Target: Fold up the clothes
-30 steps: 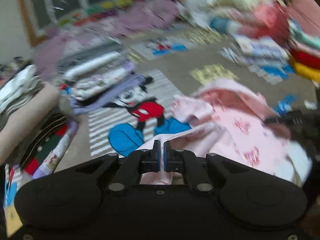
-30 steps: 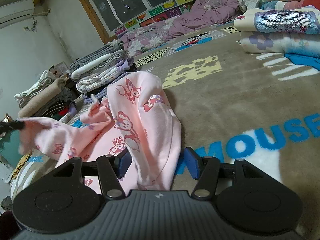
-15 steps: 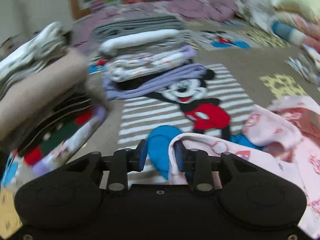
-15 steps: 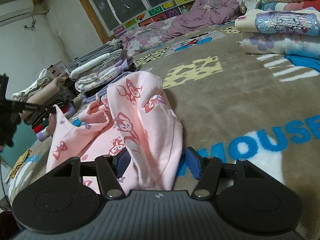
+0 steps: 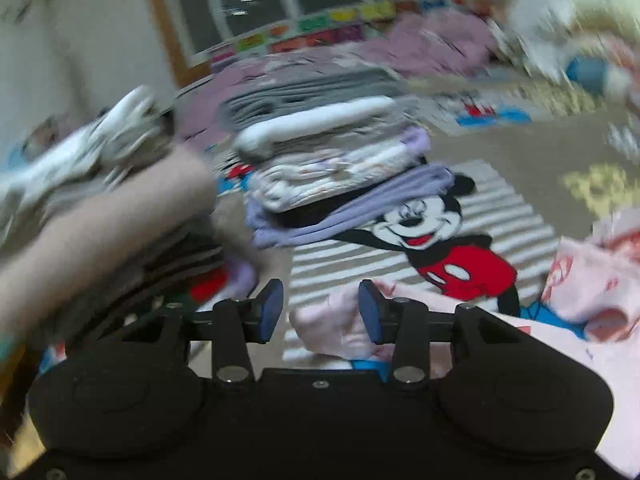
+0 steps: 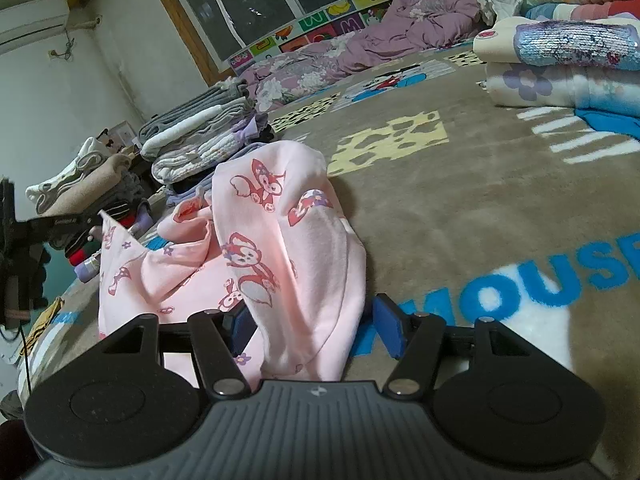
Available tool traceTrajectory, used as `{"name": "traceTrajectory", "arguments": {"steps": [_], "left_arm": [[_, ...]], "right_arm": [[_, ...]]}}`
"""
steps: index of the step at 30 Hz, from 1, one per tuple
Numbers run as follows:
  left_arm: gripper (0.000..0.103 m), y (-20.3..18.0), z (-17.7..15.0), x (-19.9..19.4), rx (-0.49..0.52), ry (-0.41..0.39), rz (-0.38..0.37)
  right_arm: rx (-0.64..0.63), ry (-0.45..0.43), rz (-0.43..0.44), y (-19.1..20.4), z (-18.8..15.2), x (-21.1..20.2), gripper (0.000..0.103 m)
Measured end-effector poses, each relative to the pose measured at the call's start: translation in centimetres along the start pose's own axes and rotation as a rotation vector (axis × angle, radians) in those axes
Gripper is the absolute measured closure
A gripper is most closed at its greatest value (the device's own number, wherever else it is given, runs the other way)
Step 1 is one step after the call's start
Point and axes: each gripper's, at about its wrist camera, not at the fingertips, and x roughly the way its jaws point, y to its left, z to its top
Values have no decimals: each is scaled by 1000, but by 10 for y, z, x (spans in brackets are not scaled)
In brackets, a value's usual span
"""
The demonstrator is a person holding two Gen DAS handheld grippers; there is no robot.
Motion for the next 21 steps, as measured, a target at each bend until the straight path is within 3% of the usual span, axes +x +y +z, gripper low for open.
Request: {"name": "traceTrajectory", "arguments": {"steps": [2,5,11,14,18,21], "left_arm": [[53,-14,9,14,62,38,-8],[50,-32,17,30,118,59,-12],[49,-39,20,38,74,63,-23],[49,-21,15,38,-70,70,-39],[52,20,-9,46,-417,132,-91],[53,36,-30,56,-607,153,-165]], "right_arm": [[-3,-1,0,0,0,0,40],[-8,0,-2,1,0,1,40],[-4,2,1,0,1,3,39],[3,3,6,-1,2,3,39],[9,3,10,-2,2,3,39],[10,2,12,-2,2,3,39]]}}
